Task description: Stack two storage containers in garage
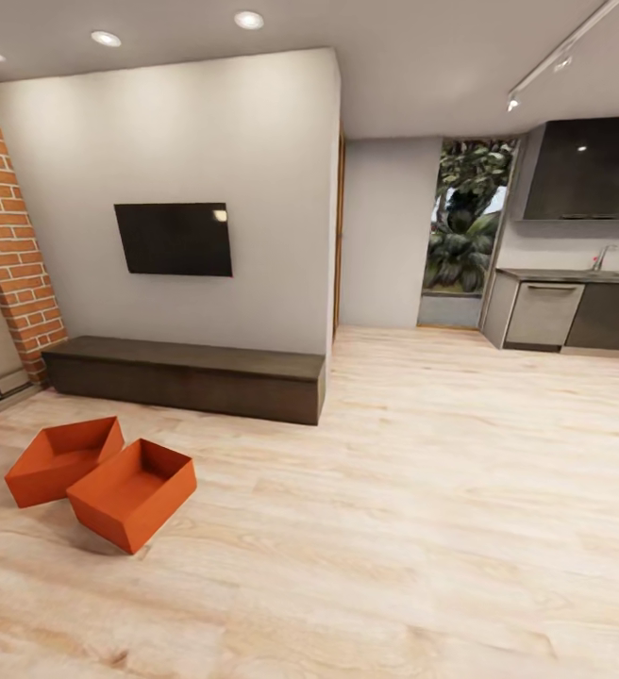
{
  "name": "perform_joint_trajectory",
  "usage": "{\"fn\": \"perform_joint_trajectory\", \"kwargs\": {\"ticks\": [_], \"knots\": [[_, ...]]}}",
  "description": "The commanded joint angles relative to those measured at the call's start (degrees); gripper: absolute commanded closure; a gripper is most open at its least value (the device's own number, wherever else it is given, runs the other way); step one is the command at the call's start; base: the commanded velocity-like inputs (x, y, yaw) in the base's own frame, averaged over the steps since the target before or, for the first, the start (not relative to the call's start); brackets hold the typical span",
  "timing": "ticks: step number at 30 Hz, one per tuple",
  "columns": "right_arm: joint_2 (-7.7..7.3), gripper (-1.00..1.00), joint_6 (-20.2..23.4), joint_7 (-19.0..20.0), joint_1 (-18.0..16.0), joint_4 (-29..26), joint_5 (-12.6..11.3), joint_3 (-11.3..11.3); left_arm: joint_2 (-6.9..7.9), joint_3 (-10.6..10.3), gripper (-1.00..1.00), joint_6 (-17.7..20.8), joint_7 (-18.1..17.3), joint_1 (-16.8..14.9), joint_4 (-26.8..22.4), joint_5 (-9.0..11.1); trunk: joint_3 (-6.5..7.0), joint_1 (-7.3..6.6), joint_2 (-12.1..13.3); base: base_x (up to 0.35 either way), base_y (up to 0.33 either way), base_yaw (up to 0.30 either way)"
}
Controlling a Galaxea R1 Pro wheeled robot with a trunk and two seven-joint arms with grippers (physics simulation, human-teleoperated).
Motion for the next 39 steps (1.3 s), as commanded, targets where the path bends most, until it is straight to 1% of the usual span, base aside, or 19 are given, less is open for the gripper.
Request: {"fn": "perform_joint_trajectory", "kwargs": {"ticks": [1,14,17,31,39], "knots": [[0.03,-1.00,-0.3,-0.1,-0.1,0.2,-0.4,0.5,0.01,0.0,-1.00,0.3,0.1,0.0,-0.1,0.4,-0.06,0.03,0.0,0.300,-0.136,0.000],[-0.04,-1.00,-0.6,-0.1,-0.1,0.2,-0.4,0.5,0.16,0.0,-1.00,0.2,0.1,0.0,0.3,0.5,-0.06,0.03,0.0,0.301,-0.131,0.013],[-0.05,-1.00,-0.6,-0.3,-0.1,0.1,-0.4,0.5,0.42,0.0,-1.00,0.2,0.0,0.0,0.4,0.6,-0.06,0.03,0.0,0.319,-0.014,0.241],[-0.05,-1.00,-0.6,-0.3,-0.1,0.1,-0.5,0.5,0.46,0.0,-1.00,0.7,0.0,0.0,0.4,0.6,-0.06,0.03,0.0,0.322,-0.001,0.263],[-0.51,-1.00,-0.4,-0.3,-0.1,0.1,-0.2,0.8,0.46,0.0,-1.00,0.6,0.1,0.0,0.4,0.6,-0.06,0.03,0.0,0.323,0.000,0.044]]}}
